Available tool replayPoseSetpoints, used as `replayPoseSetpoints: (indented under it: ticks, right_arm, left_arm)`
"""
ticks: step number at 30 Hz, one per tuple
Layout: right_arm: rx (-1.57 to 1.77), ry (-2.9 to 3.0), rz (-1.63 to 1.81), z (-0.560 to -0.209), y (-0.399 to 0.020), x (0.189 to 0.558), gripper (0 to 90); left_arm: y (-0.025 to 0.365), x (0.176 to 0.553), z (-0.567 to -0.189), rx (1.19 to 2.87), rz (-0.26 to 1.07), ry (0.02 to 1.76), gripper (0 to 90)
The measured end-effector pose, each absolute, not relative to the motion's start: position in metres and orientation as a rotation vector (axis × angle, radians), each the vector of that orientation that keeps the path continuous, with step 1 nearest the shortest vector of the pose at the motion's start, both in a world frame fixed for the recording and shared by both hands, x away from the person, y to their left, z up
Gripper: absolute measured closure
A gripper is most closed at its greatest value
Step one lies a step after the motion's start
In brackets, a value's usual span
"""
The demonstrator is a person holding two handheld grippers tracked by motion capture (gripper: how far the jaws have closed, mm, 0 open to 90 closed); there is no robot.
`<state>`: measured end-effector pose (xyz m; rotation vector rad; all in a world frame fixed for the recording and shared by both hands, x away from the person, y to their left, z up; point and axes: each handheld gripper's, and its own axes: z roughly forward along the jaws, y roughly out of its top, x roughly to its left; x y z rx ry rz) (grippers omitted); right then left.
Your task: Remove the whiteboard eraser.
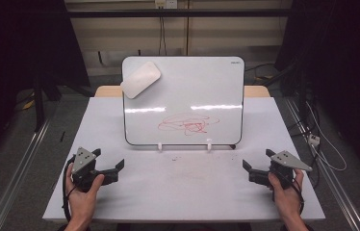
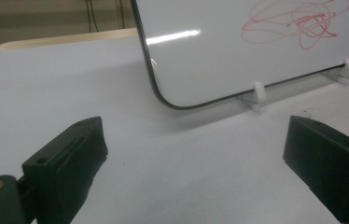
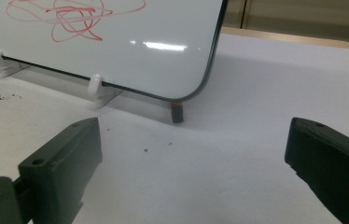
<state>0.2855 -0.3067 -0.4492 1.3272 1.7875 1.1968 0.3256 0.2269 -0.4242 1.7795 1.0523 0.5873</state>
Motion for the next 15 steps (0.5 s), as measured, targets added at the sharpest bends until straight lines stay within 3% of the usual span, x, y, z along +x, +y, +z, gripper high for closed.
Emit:
replayPoseSetpoints:
  ticks: [15]
  right_arm:
    - [1.324,1.825,1.207,-0.45,-0.304,0.287,3.6]
  left_arm:
    - [0.222,0.342,-0.423,1.855,0.501,1.073,6.0]
